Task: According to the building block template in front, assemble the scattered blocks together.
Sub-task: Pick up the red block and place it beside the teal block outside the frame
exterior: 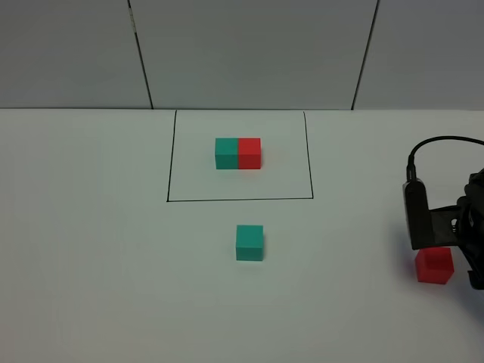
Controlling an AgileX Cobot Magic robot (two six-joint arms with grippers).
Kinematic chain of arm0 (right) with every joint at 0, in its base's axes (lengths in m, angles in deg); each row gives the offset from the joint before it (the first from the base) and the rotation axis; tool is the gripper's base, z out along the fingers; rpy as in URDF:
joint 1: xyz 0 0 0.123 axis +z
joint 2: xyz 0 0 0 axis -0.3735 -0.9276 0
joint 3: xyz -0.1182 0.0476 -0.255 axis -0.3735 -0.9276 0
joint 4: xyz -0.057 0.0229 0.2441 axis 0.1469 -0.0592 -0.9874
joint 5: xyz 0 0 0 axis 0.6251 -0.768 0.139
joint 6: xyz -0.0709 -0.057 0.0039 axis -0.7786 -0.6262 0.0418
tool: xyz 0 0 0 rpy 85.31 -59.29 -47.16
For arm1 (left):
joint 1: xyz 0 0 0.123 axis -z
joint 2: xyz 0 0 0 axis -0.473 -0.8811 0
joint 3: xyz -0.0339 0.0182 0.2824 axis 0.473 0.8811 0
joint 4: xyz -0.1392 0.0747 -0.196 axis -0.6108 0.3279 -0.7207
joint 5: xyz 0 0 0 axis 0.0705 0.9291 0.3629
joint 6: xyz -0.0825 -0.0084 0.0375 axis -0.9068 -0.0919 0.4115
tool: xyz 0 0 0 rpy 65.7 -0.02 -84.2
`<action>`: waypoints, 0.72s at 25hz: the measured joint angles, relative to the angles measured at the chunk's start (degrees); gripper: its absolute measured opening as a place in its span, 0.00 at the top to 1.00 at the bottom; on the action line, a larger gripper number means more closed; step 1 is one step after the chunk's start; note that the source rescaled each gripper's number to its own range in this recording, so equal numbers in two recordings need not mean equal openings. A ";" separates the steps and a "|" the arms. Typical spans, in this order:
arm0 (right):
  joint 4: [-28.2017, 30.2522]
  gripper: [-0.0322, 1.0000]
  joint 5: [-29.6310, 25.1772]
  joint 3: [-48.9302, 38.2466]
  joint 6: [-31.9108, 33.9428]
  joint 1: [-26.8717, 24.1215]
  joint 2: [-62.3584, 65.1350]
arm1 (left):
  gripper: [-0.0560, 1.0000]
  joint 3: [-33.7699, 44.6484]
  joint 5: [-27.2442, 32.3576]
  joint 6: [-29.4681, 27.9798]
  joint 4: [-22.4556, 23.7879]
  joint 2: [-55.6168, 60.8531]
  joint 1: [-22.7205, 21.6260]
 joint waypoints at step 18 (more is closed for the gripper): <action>-19.57 0.09 4.89 3.09 -14.60 -3.62 -5.80 | 0.13 0.00 0.00 0.00 -0.16 0.00 0.00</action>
